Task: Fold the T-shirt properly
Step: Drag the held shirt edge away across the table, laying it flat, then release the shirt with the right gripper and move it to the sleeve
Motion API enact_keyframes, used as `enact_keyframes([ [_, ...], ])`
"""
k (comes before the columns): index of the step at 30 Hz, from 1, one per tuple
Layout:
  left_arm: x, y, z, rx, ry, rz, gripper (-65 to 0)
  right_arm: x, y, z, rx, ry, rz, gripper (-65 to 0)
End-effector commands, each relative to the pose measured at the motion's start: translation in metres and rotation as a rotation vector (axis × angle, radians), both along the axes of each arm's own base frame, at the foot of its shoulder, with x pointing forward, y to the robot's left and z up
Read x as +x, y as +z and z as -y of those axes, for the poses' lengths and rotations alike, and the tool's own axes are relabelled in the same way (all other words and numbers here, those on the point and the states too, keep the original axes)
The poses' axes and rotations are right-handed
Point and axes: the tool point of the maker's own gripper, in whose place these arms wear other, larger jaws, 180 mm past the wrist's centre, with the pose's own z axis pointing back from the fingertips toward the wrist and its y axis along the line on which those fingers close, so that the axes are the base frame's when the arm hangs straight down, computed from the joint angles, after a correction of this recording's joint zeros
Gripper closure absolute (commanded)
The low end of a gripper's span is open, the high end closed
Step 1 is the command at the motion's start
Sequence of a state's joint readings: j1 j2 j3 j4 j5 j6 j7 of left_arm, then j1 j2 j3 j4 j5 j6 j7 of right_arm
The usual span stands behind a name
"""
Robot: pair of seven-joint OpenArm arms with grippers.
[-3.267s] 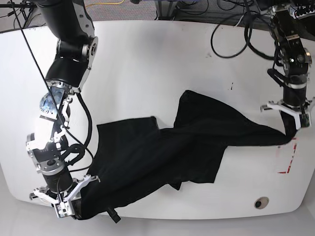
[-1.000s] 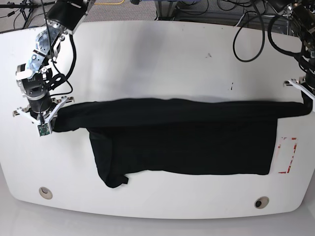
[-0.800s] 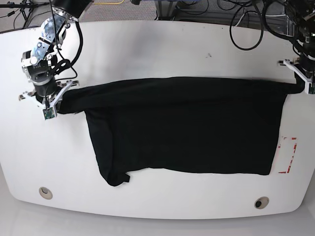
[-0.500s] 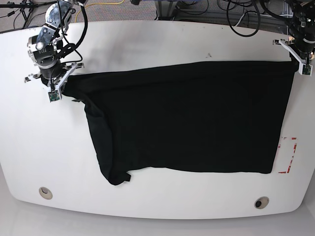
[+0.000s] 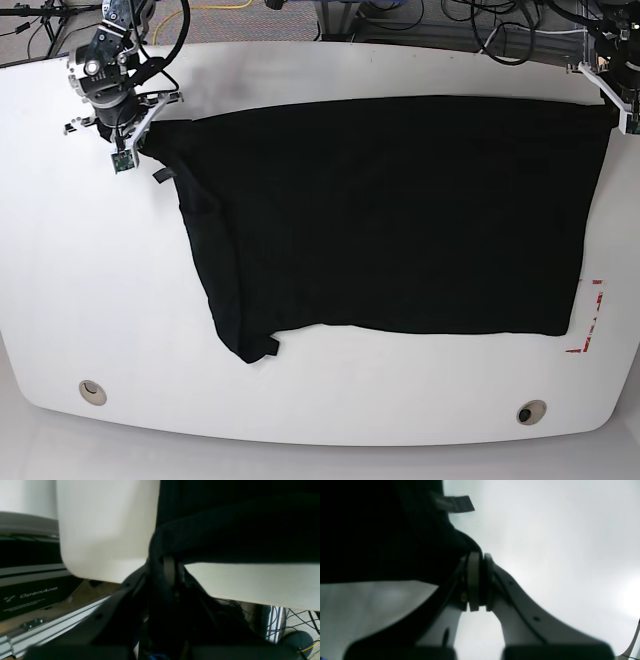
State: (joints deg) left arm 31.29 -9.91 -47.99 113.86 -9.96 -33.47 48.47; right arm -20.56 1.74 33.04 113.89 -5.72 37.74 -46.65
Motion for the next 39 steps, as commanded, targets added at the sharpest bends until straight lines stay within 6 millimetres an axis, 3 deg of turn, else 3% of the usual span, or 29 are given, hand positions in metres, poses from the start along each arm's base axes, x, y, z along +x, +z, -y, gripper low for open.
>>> enact_keyframes([
  [1,0.000,0.008,-0.006,0.027,-0.003,0.011,-0.3,-0.003,0.003,0.002,-0.008,-0.003,0.011,0.0],
  [7,-0.005,0.005,-0.011,0.038,-0.014,-0.022,-0.4,-0.017,-0.006,-0.005,0.016,-0.017,-0.021,0.0],
  [11,-0.008,0.004,-0.013,0.037,-0.009,-0.029,-0.4,-0.023,-0.010,-0.006,0.020,-0.023,-0.035,-3.6],
  [17,-0.010,0.002,-0.012,0.038,-0.014,-0.043,-2.4,-0.028,-0.014,-0.012,0.039,-0.029,-0.045,-22.5],
  [18,-0.011,0.002,-0.012,0.038,-0.014,-0.046,-5.7,-0.028,-0.015,-0.015,0.048,-0.034,-0.043,-29.3],
  [23,-0.012,0.001,-0.012,0.035,-0.013,-0.048,-21.7,-0.027,-0.014,-0.020,0.062,-0.028,-0.036,-48.8],
  [28,-0.013,0.003,-0.013,0.038,-0.008,-0.044,-38.6,-0.018,-0.010,-0.025,0.070,-0.018,-0.012,-62.6],
  [31,-0.012,0.003,-0.013,0.038,-0.008,-0.042,-42.4,-0.001,-0.005,-0.039,0.087,0.025,0.020,-64.2],
  [39,-0.011,0.005,-0.013,0.041,-0.008,-0.036,-42.2,0.039,0.013,-0.061,0.104,0.100,0.109,-64.2],
])
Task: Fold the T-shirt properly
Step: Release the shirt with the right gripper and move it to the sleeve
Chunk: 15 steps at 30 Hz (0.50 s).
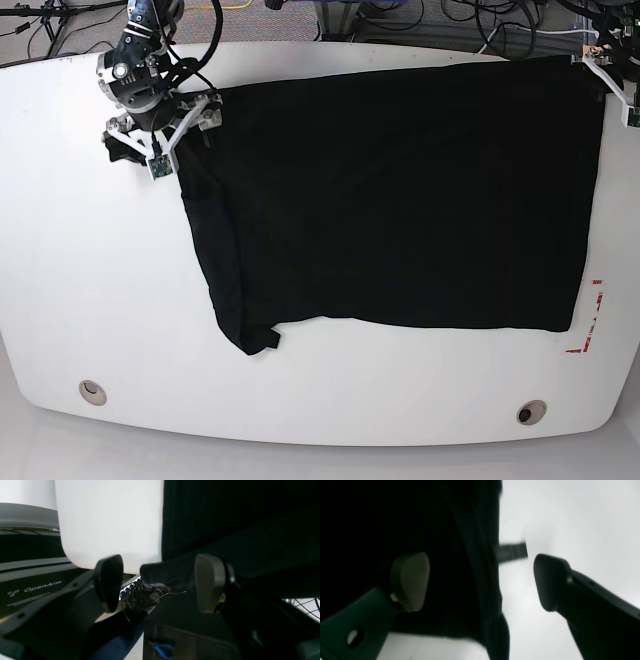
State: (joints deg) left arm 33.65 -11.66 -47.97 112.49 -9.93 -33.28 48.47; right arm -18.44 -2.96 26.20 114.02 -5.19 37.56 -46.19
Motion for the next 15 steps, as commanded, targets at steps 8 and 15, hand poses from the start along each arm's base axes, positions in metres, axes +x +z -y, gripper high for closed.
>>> enact_keyframes([
  [8,0.007,0.020,-0.014,0.045,0.025,0.058,-42.1,0.058,0.035,-0.021,0.000,0.074,0.149,-64.2],
  [15,0.009,0.021,-0.015,0.047,0.027,0.067,-42.1,0.083,0.027,-0.041,0.046,0.121,0.146,-64.2],
])
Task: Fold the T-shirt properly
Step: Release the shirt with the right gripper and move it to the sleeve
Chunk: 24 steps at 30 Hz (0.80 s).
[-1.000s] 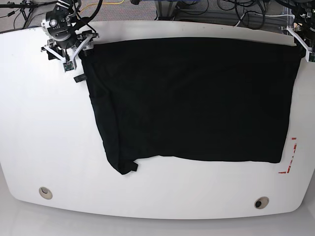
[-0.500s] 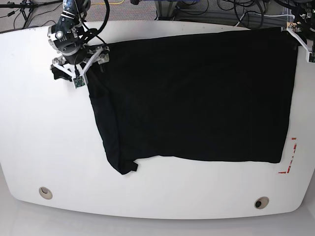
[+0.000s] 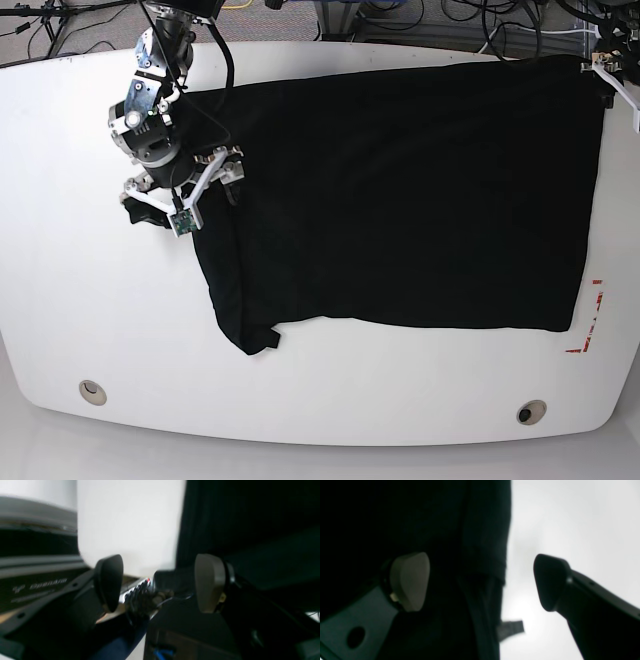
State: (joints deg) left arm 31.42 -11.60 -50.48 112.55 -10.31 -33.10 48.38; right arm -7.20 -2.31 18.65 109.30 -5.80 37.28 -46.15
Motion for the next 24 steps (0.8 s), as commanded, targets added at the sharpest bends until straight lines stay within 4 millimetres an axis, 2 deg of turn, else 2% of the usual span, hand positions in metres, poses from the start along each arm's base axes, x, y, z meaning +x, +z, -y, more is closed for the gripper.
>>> enact_keyframes([
  [1,0.002,0.009,-0.004,0.029,-0.010,0.010,-42.1,0.014,0.002,-0.003,0.015,0.006,0.026,-64.2],
  [14,0.002,0.007,-0.002,0.025,-0.012,0.008,-42.1,0.054,-0.030,-0.009,0.018,0.035,0.045,-64.2],
  [19,0.001,0.007,-0.002,0.024,-0.011,0.007,-42.1,0.062,-0.040,-0.010,0.036,0.041,0.042,-64.2],
  [24,0.002,0.006,-0.003,0.023,-0.010,0.007,-42.1,0.065,-0.046,0.001,0.028,0.040,0.030,-64.2],
])
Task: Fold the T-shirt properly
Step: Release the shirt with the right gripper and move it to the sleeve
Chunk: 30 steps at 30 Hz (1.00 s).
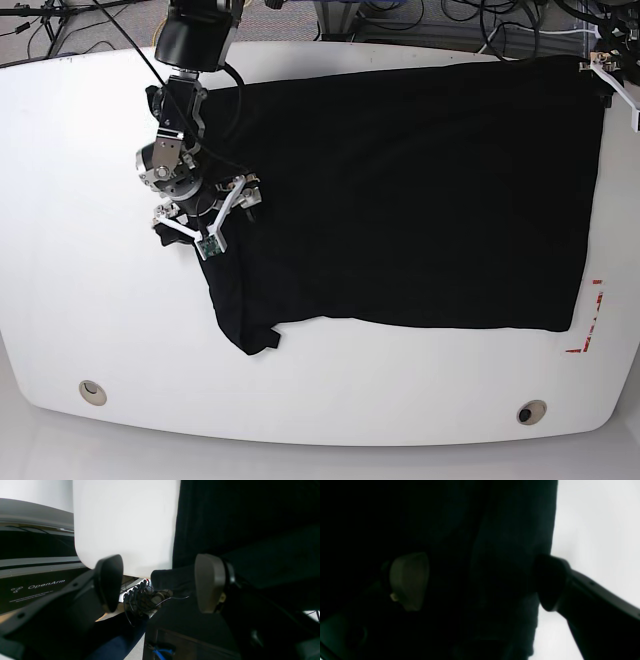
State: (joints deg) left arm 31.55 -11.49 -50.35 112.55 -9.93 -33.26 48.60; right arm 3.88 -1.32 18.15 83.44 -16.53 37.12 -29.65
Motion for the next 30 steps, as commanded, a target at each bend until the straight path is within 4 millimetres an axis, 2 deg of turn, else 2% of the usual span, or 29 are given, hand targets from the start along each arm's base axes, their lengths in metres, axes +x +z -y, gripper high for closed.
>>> enact_keyframes([
  [1,0.004,0.008,-0.003,0.021,-0.010,0.019,-42.1,0.015,0.015,0.013,-0.019,-0.008,0.054,-64.2],
  [7,0.004,0.008,-0.002,0.019,-0.012,0.019,-42.1,0.019,0.021,0.025,-0.049,-0.010,0.065,-64.2],
  [14,0.008,0.003,0.005,0.005,-0.036,0.010,-42.1,0.018,0.024,0.054,-0.097,-0.035,0.066,-64.2],
  [19,0.008,0.003,0.005,0.005,-0.036,0.010,-42.1,0.031,0.042,0.086,-0.134,-0.080,0.105,-64.2],
  [22,0.008,0.003,0.005,0.005,-0.036,0.012,-42.1,0.030,0.041,0.103,-0.149,-0.102,0.091,-64.2],
  [27,0.013,0.001,0.010,-0.003,-0.050,0.016,-42.1,0.045,0.054,0.136,-0.169,-0.145,0.110,-64.2],
  [30,0.015,0.002,0.010,-0.004,-0.051,0.020,-42.1,0.049,0.053,0.144,-0.163,-0.155,0.109,-64.2],
])
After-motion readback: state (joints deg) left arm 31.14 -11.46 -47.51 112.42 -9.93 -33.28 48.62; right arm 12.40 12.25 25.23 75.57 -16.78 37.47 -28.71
